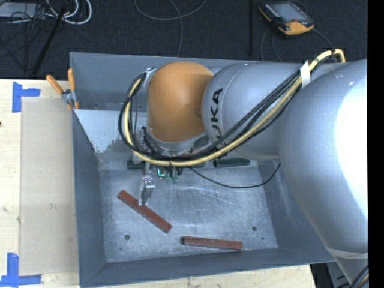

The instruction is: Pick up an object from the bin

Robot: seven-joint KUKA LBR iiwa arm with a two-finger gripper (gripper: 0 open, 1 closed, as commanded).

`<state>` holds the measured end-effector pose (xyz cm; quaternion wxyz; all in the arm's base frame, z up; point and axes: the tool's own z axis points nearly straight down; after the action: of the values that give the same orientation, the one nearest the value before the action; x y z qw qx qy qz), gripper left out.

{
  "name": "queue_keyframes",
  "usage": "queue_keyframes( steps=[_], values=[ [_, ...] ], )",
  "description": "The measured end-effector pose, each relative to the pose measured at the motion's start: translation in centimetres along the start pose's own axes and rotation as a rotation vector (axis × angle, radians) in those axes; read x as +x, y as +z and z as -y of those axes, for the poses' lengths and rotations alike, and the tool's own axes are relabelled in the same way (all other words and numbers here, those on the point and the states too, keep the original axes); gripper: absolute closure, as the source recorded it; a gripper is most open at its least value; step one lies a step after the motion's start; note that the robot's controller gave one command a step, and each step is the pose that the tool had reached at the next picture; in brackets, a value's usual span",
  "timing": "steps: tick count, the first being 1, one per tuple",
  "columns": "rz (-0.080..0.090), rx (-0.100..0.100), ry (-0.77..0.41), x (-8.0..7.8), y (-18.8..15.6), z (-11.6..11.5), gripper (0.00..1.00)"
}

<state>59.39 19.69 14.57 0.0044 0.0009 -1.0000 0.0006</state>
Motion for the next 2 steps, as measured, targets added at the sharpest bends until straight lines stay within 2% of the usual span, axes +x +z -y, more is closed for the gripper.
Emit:
queue_keyframes(
  steps=[1,2],
  values=[
    [0.007,-0.001,0.004,-0.2,-0.4,0.1,0.00],
    [0.009,-0.002,0.096,2.7,4.9,0.6,0.00]
  ],
)
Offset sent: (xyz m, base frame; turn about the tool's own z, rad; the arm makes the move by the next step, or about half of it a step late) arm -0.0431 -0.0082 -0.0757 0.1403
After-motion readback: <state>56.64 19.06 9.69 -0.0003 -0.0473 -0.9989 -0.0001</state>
